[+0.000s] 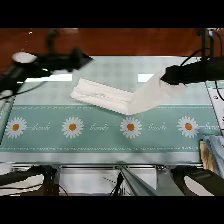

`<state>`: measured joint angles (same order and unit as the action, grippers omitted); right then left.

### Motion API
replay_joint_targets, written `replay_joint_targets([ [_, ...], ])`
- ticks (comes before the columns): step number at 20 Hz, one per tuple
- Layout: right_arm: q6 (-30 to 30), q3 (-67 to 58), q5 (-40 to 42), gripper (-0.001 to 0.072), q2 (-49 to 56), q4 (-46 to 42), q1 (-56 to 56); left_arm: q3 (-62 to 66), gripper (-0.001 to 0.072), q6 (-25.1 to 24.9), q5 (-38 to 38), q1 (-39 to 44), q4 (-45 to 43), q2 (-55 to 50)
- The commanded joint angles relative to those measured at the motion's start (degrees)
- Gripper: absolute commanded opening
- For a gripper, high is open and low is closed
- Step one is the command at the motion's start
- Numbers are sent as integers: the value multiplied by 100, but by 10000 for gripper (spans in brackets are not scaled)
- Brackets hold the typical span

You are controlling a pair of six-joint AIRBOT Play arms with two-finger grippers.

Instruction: Fold the shirts.

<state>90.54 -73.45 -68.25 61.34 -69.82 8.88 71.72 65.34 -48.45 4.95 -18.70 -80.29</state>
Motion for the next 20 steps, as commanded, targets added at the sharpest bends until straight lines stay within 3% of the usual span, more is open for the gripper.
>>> replay_joint_targets([
  [1, 289, -4, 826, 14, 382, 79, 435, 11, 21, -17, -332, -1220, -214, 1102],
  [5, 289, -4, 1969, 14, 1185, 636, 1167, 9, 21, -20, -1283, -1926, -428, 1779],
  [9, 308, -4, 3687, 14, 1937, 1141, 1847, -37, 22, -17, -2398, -1908, -1008, 2144],
  [14, 326, -4, 4986, 16, 2726, 2085, 2573, -728, 21, -15, -2529, -1558, -1008, 2649],
  [17, 315, -4, 5377, 235, 2892, 2428, 2907, -1174, 22, -15, -2505, -1272, -1008, 2710],
  [18, 299, -7, 5399, 264, 2889, 2433, 2968, -1320, 22, -15, -2417, -1187, -1008, 2708],
  [20, 223, -90, 5090, 403, 2865, 2430, 2979, -1547, 22, -15, -2218, -1071, -1008, 2699],
])
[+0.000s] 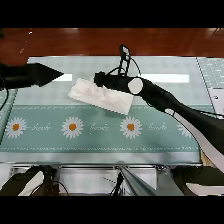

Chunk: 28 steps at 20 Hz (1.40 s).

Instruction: Fold the shirts.

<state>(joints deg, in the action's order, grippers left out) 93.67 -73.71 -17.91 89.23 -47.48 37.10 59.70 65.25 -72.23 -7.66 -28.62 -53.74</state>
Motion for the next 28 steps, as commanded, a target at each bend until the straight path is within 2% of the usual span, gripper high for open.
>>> replay_joint_targets([
  [1, -291, -118, -170, 439, 26, 188, 127, -426, 22, -7, 264, 216, -15, 42],
  [4, -850, -140, -1113, 437, -404, -234, -203, -570, 22, -9, 389, 229, -17, 42],
  [7, -651, -140, -2846, 437, -1038, -1843, -944, -570, 23, -11, 428, 227, -168, 42],
  [10, -118, -138, -5160, 429, -1388, -3998, -1917, -570, 23, -9, 603, 227, -490, 39],
  [11, -129, -72, -5617, 428, -1386, -4321, -2236, -570, 23, -9, 623, 225, -586, 39],
  [12, -199, 125, -5724, 429, -1386, -4116, -2608, -570, 23, -9, 621, 225, -660, 39],
  [13, -315, 402, -5584, 432, -1386, -3488, -2944, -570, 23, -9, 619, 227, -713, 39],
  [15, -627, 1198, -4704, 565, -1379, -1617, -3484, -570, 24, -7, 616, 227, -752, 39],
  [16, -809, 1561, -4234, 605, -1360, -837, -3591, -570, 23, -7, 610, 227, -752, 39],
  [19, -1150, 2332, -3132, 605, -1156, 553, -3497, -570, 24, -9, 595, 227, -752, 39],
  [24, -2358, 2457, -2717, 604, -304, 2726, -2817, -570, 24, -11, 595, 227, -811, 37],
  [26, -2439, 2455, -2490, 597, -42, 3239, -2610, -570, 24, -9, 560, 232, -809, 37],
  [28, -2433, 2450, -2487, 589, 160, 3370, -2490, -570, 24, -9, 560, 232, -804, 37],
])
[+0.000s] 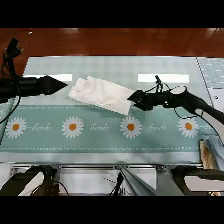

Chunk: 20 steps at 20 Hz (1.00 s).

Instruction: Fold the shirts.

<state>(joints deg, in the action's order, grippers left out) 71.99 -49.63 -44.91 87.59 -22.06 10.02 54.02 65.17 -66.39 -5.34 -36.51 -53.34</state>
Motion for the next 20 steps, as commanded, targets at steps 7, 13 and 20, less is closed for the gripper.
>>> replay_joint_targets([
  [7, -1032, -79, -247, 13, 308, 807, 76, -2, 24, 2, -26, 2, -15, -9],
  [13, 516, -1504, -2396, 13, -1572, -1073, -1263, -2, 25, 2, 227, 2, 42, -57],
  [20, 2251, -3469, -3729, 13, -3233, -1867, -3930, -2, 25, -2, 426, 131, 330, -345],
])
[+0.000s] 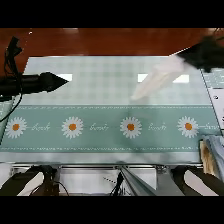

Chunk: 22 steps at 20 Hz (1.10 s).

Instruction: Fold the shirts.

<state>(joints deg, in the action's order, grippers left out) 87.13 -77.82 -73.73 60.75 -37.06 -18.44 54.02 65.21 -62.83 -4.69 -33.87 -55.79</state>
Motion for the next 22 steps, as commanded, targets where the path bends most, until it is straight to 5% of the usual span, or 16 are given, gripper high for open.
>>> replay_joint_targets([
  [1, 737, -780, -1209, 13, -645, -428, -1558, -2, 25, -7, 72, 98, 66, -125],
  [6, 365, -1073, -3211, 14, -741, -1410, -4006, -2, 25, -66, 74, 125, 66, -142],
  [12, -42, -1073, -3257, 13, -852, -3335, -5871, 0, 25, -181, 299, 120, 66, -142],
  [22, -129, -1049, -3259, 14, -852, -5851, -6078, 0, 25, -177, 2028, 70, 63, -142],
])
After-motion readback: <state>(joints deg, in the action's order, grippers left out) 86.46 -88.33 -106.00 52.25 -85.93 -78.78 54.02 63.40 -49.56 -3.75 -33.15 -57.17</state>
